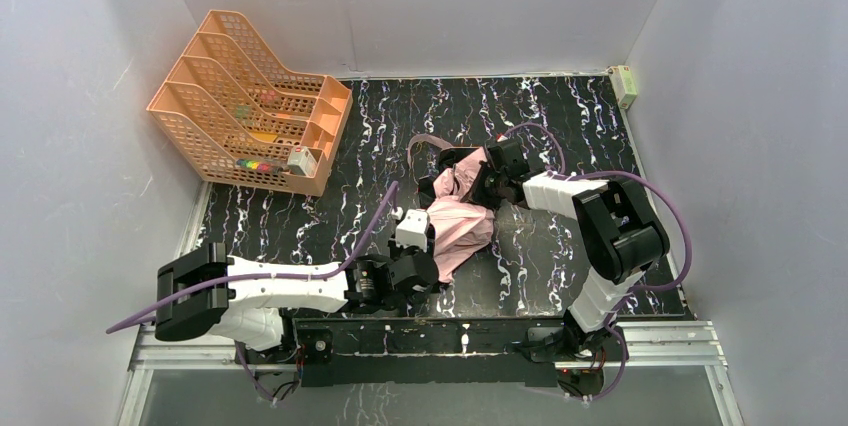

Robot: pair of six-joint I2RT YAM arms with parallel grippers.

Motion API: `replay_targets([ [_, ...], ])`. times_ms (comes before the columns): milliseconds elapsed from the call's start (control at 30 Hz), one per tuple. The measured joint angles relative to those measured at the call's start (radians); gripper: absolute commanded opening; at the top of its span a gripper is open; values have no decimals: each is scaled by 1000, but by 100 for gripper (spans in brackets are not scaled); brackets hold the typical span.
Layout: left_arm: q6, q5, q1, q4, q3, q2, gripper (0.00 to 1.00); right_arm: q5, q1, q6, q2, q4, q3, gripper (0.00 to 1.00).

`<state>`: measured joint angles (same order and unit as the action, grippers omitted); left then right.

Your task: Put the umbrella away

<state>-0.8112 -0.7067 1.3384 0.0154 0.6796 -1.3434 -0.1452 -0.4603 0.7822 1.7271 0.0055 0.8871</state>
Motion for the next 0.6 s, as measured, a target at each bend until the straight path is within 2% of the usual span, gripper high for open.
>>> replay_targets([
  [67, 2, 1, 0, -11, 0, 0, 24, 0, 0, 0, 0, 0, 0, 0],
  [200, 3, 17, 0, -19, 0, 3, 0, 0, 0, 0, 0, 0, 0, 0],
  [467, 32, 64, 19, -55, -1, 84, 0, 0, 0, 0, 0, 1, -1, 0],
  [600, 140, 120, 19, -167, 7, 112, 0, 0, 0, -1, -1, 3, -2, 0],
])
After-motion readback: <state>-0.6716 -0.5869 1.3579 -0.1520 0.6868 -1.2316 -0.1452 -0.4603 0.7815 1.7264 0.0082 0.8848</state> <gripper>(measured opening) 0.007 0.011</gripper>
